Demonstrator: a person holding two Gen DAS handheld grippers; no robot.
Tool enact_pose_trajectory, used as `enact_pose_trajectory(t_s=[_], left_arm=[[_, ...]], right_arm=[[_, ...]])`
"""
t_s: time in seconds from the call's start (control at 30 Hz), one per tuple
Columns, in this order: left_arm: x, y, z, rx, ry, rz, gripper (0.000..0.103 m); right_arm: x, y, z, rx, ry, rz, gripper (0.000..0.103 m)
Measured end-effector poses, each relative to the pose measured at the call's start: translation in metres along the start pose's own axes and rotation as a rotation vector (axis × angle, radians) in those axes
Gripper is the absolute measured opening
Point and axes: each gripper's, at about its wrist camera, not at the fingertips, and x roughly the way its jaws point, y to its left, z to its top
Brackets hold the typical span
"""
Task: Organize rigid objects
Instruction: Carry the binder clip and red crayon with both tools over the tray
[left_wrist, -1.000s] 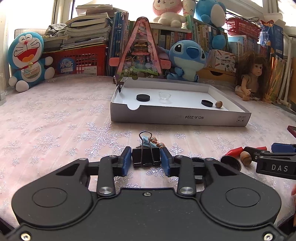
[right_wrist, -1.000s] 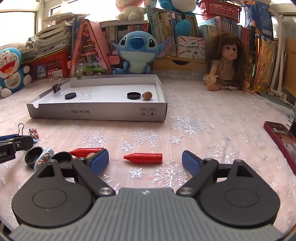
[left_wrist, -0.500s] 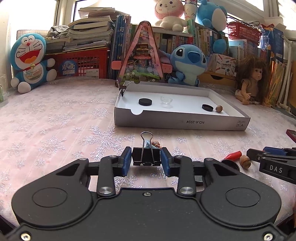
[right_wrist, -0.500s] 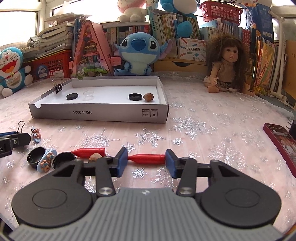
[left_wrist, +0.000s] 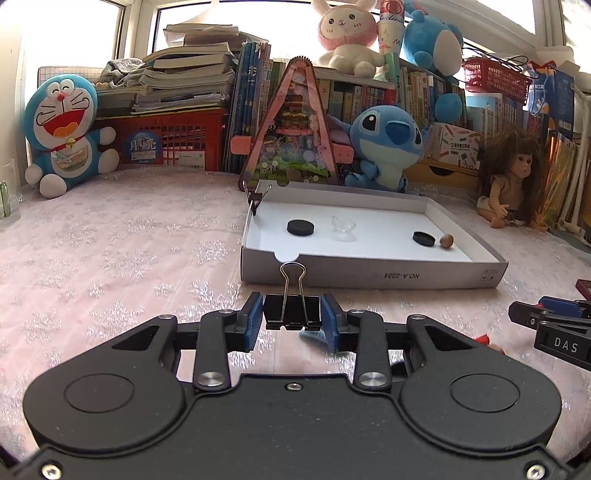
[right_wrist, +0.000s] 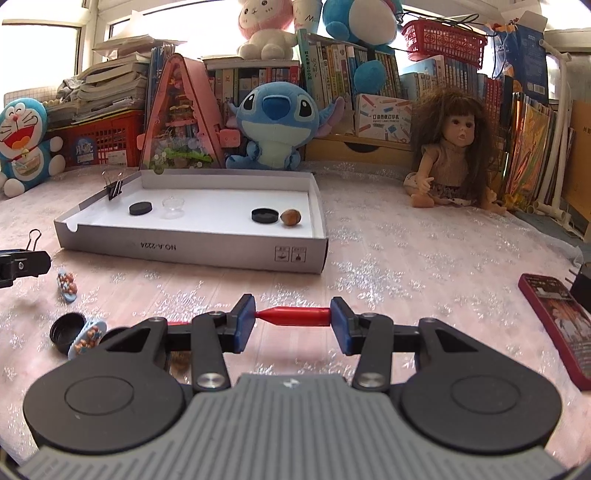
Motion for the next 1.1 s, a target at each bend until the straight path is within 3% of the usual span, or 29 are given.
enact_pose_trajectory(t_s=[0.4,0.7,1.1], left_arm=[[0.025,0.001,0.047,-0.006,-0.017,-0.031,0.032],[0.066,-0.009,0.077,-0.017,-0.007,-0.057,0.032],[0.13,-0.022,0.082,-0.015,0.082,-0.061,0.032]], right_arm=[[0.02,-0.019,0.039,0.037,-0.051,0.015,0.05],[0.05,-0.021,0.063,0.051,-0.078,0.085,0.05],[0.111,-0.015,0.074,0.08,0.046,0.16,0.049]])
